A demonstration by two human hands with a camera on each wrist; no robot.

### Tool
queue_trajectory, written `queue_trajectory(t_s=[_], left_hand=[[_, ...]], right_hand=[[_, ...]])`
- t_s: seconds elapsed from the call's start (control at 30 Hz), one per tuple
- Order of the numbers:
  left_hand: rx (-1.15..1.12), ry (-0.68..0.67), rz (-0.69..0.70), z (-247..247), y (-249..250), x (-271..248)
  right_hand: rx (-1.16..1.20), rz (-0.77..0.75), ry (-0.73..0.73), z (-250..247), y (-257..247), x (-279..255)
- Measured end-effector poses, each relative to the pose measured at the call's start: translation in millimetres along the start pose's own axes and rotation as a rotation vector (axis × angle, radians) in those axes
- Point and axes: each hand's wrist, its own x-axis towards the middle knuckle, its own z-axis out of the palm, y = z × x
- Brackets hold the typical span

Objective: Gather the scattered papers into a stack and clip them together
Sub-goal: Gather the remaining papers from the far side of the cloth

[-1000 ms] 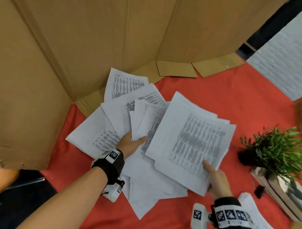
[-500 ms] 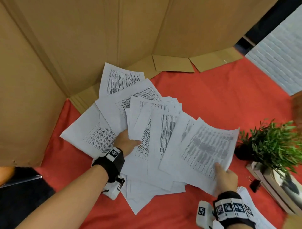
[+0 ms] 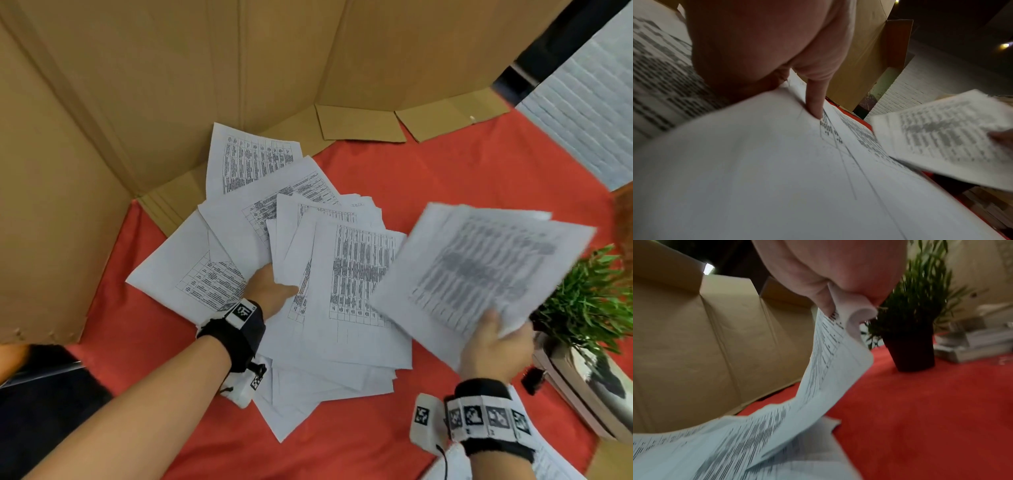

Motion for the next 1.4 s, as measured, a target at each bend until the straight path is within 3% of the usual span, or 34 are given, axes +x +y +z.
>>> queue_trajectory(t_s=[0.03,0.1,0.17,0.27,0.37,0.5,0.63,0.77,0.83,0.93,1.03,1.13,1.27,1.4], left_hand=[[-0.008,-0.004,0.003,0,0,0],[-0.012,-0.006,-0.002,0,0,0],[-0.008,0.004,-0.013,1,1,1],[-0.065,0.026,-0.014,5,7,-1],[-0.127,0.025,0.011,11,18,-8],[-0.062,-0.027,0.033,38,24,-19],[0.200,-0.074,0.110,62,30,-27],[0.051,-0.309,0.248,40,43,-34],[-0.051,-0.391,0.287,21,48,-38],[-0.085,-0.372,0.354,12,65,-45],[-0.093,-0.185,0.404,27,91,-64],[-0.282,-0.057,0.457,36,114,-83],[-0.430,-0.158,0.594,24,145,-116],[-0.413,-0.200,0.674,13,136,-118]], right_hand=[[0.009,-0.149,0.137,-7,10,16],[0.052,-0.272,0.269,-18,23,37],[0.089,-0.250,0.286,-22,39,53],[-0.088,-0.080,0.128,-12,71,66],[-0.459,0.057,-0.031,12,102,60],[-0.761,0.057,-0.261,37,129,52],[-0.560,0.096,-0.353,37,125,63],[-0.228,0.073,-0.252,13,102,75],[0.095,0.086,-0.385,0,86,74],[0.238,0.061,-0.615,-4,56,51],[0.157,-0.150,-0.530,-1,27,28],[0.183,-0.369,-0.369,-14,-3,7],[0.276,-0.513,-0.240,-44,-19,-12],[0.247,-0.434,-0.274,-53,4,-21]])
